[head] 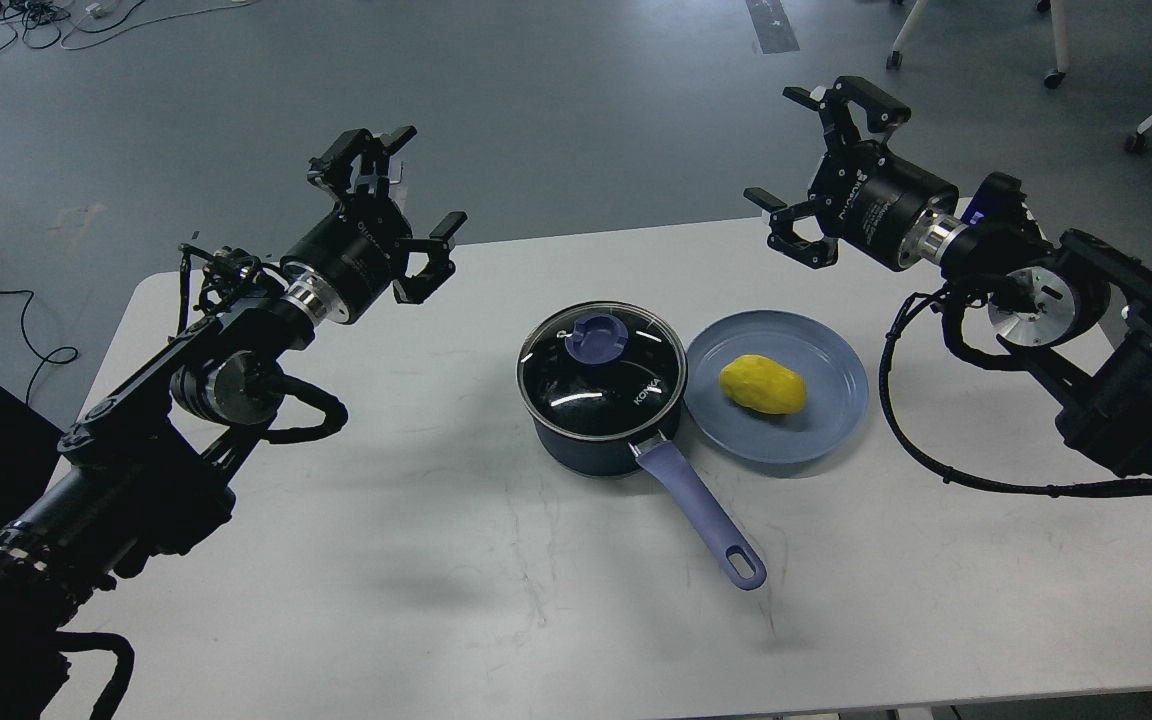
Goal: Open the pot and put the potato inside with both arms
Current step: 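Reach the left gripper down to the blue knob of the glass lid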
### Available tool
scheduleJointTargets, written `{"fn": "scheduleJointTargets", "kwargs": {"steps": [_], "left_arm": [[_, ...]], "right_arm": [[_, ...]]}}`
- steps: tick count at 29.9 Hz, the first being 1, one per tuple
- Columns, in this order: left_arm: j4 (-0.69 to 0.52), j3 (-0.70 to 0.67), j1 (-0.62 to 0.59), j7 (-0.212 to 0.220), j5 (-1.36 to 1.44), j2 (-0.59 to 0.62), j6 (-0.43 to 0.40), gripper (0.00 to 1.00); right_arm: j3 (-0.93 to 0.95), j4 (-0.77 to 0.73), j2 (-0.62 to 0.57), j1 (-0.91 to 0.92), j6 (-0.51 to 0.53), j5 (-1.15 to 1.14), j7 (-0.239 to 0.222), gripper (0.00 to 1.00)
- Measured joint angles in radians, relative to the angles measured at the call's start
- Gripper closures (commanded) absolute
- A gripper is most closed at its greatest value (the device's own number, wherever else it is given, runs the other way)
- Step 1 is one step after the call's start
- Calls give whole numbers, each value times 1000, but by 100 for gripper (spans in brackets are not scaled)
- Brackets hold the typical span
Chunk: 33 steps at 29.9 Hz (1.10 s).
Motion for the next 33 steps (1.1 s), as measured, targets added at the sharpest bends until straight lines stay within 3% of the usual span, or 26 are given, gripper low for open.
{"fn": "scheduleJointTargets", "kwargs": {"steps": [6,10,15,21,24,27,29,33], "left_arm": [[-1,17,-22,-6,28,0,62,2],[-18,90,-77,-13,249,-1,231,2],[-68,115,-93,-17,536,-5,347,2],[-85,214,-93,-22,1003,-54,647,2],[-85,300,-103,-73,1166,-72,732,2],[-86,379,-110,-177,1323,-78,793,2],[-89,426,-113,-223,1443,-82,809,2],[-91,475,-135,-246,1647,-86,816,2]], "right_arm": [[-5,2,-9,2,2,-2,-11,0],[9,-18,-28,2,45,-1,-17,0],[29,-46,-34,4,78,0,-22,0],[41,-130,-70,4,78,10,-22,0],[48,-178,-90,2,77,16,-20,0],[50,-233,-95,0,76,27,-20,0],[47,-267,-96,-1,76,32,-20,0],[42,-292,-96,-6,76,33,-21,0]]}}
